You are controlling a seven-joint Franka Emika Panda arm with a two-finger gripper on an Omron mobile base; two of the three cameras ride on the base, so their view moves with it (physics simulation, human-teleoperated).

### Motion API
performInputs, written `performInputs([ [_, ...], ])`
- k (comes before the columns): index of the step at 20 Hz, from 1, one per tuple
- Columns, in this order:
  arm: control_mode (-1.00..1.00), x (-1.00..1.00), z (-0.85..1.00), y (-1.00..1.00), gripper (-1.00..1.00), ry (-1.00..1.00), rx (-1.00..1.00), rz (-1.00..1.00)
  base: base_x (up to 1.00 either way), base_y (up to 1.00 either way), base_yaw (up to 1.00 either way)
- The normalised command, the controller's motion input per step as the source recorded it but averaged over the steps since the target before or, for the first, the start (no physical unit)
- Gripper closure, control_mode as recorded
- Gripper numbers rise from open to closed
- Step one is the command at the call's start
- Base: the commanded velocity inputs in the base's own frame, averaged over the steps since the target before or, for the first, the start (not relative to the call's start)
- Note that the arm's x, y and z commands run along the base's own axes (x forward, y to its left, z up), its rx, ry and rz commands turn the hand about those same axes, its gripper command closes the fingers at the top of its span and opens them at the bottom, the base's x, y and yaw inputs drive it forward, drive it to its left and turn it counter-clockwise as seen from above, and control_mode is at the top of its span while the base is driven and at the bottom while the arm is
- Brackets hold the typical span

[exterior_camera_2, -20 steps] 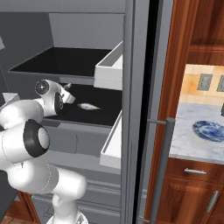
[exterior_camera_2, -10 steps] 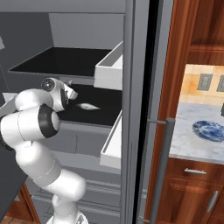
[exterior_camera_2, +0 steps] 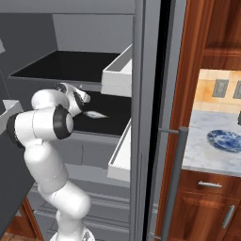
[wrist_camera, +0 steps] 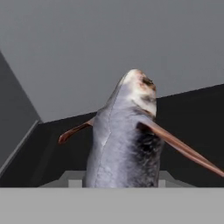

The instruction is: Place the fish on the counter behind the older fish on the same shelf of the fridge to maintain FIFO order. Close the fridge door when finished.

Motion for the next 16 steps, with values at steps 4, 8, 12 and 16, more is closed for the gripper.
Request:
performInputs([
  [4, -1.0, 0.47, -0.28, 0.25, 1.0, 0.0, -0.1, 0.0, 0.0, 0.0, 0.0],
  [8, -1.0, 0.14, -0.38, 0.31, -1.0, -0.01, -0.11, 0.0, 0.0, 0.0, 0.0],
  [12, -1.0, 0.0, -0.19, 0.17, -1.0, -0.1, -0.07, 0.0, 0.0, 0.0, 0.0],
  [16, -1.0, 0.01, -0.01, 0.0, -1.0, -0.09, -0.01, 0.0, 0.0, 0.0, 0.0],
])
